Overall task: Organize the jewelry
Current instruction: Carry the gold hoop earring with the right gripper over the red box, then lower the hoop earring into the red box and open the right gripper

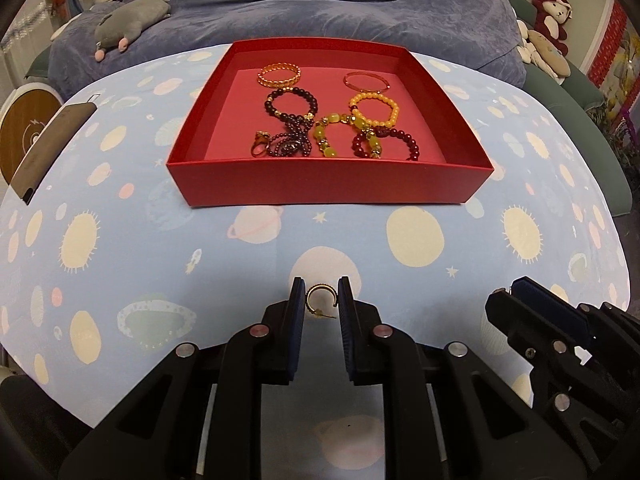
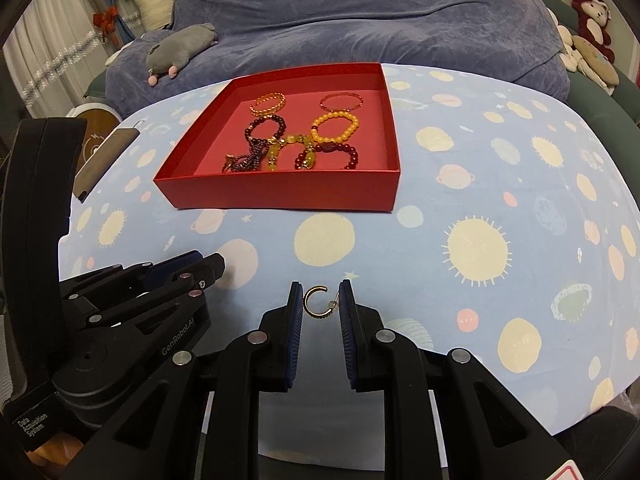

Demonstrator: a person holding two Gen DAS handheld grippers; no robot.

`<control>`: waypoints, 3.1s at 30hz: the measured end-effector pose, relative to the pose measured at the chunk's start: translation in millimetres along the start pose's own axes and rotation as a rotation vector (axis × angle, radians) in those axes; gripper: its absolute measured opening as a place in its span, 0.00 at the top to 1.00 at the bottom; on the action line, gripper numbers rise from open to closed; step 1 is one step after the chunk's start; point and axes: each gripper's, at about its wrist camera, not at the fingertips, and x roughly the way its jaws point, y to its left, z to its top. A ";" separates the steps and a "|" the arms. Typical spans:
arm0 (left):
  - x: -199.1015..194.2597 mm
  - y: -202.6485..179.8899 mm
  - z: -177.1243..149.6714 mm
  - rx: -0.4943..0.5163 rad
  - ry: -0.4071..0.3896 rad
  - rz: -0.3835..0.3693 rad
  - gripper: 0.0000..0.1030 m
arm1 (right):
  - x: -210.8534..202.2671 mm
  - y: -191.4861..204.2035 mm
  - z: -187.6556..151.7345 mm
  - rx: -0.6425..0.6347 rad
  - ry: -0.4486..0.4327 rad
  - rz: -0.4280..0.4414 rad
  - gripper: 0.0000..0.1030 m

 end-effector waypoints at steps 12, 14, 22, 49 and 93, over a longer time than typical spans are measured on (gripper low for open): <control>-29.3 17.9 13.7 -0.028 -0.035 0.031 0.84 | -14.7 27.5 17.3 -0.043 -0.045 0.006 0.83; -32.2 20.1 17.7 -0.036 -0.041 0.031 0.84 | -15.6 29.8 23.0 -0.044 -0.052 0.007 0.83; -34.2 26.6 43.2 -0.061 -0.061 0.028 0.84 | -15.2 32.5 51.1 -0.047 -0.089 0.016 0.83; 3.2 14.5 150.7 -0.018 -0.126 0.037 0.84 | 30.7 3.4 152.4 -0.049 -0.145 -0.002 0.83; 85.4 27.7 169.5 -0.018 -0.042 0.087 0.61 | 118.6 -6.5 176.1 -0.005 -0.025 -0.012 0.76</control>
